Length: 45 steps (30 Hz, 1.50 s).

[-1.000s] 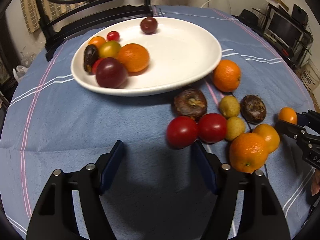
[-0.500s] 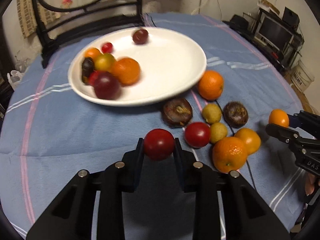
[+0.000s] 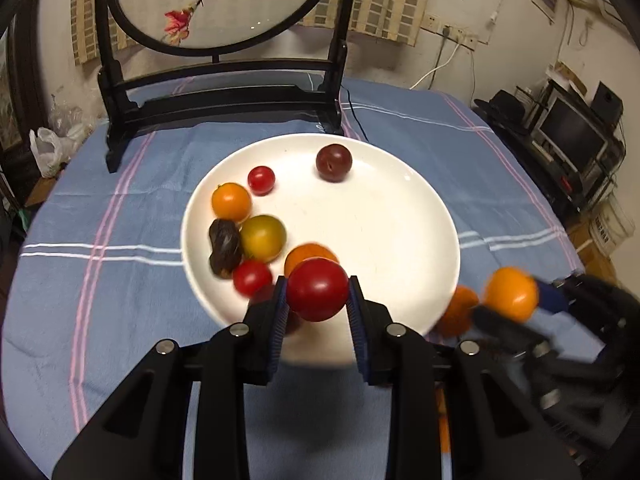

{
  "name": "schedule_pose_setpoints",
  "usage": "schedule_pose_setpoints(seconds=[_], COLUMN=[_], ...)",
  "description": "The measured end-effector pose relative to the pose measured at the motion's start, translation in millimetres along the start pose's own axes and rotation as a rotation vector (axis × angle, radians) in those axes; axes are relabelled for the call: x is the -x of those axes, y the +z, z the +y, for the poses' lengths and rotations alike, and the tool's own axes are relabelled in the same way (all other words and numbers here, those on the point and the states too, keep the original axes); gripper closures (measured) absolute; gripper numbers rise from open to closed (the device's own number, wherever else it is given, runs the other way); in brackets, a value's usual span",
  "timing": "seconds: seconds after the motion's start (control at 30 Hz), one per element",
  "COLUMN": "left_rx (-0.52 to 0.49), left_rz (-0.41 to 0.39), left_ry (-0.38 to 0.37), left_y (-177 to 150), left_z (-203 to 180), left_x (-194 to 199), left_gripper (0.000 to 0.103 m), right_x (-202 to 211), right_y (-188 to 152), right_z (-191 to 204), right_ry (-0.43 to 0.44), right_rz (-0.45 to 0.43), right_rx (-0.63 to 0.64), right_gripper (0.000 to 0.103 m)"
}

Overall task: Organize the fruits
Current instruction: 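Release tomato and tangerine onto plate with both tools and withdraw, then grasp large tangerine with left tool while right tool grasps yellow-orange citrus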

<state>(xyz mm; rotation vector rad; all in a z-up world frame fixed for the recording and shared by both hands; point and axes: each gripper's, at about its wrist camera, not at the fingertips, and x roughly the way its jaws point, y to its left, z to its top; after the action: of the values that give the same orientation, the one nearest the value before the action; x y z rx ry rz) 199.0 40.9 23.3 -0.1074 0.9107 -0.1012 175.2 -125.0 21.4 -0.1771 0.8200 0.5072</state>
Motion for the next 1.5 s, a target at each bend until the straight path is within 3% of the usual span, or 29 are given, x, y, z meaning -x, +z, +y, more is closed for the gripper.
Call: schedule_pose_setpoints(seconds=[0.27,0.33,0.37,0.4,0.57,0.7,1.1,1.23,1.5], left_rx=[0.024,0.058,0.072,0.091,0.097,0.086,-0.007,-0.028,-0.088], left_rz=[0.032,0.039,0.034,0.023,0.009,0.002,0.033,0.037,0.071], left_ry=[0.022,0.023,0.027,0.031,0.021,0.022,-0.029,-0.043,-0.072], left_y=[23.8,26.8,27.0,26.5,20.0,8.2,-60.6,-85.3,-116.8], left_z=[-2.3,1.1,2.2,3.6,2.2,-3.2,-38.1,-51.2,-78.8], left_x=[-41.7,-50.1,-50.9,-50.2,-41.2,-25.9,15.6,26.4,30.3], left_gripper=[0.074,0.062,0.047,0.039,0.039,0.032,0.027,0.02,0.02], right_x=[-44.2,-50.3,-50.7,-49.5,-33.9,-22.0,26.5,42.4,57.9], right_y=[8.8,9.4,9.3,8.4,2.7,-8.0,-68.0,-90.4,-126.2], right_z=[-1.1,-6.5,-9.1,-10.5,-16.8,-22.7,-48.9,-49.0,-47.8], right_ry=[-0.019,-0.028,-0.031,-0.033,-0.031,-0.023,-0.059,-0.048,-0.054], right_rz=[0.066,0.071,0.067,0.058,0.029,0.036,0.02,0.016,0.028], right_rx=[-0.036,-0.061,-0.073,-0.083,-0.096,-0.112,-0.167,-0.159,-0.14], right_gripper=[0.065,0.063,0.05,0.046,0.046,0.045,0.037,0.037,0.037])
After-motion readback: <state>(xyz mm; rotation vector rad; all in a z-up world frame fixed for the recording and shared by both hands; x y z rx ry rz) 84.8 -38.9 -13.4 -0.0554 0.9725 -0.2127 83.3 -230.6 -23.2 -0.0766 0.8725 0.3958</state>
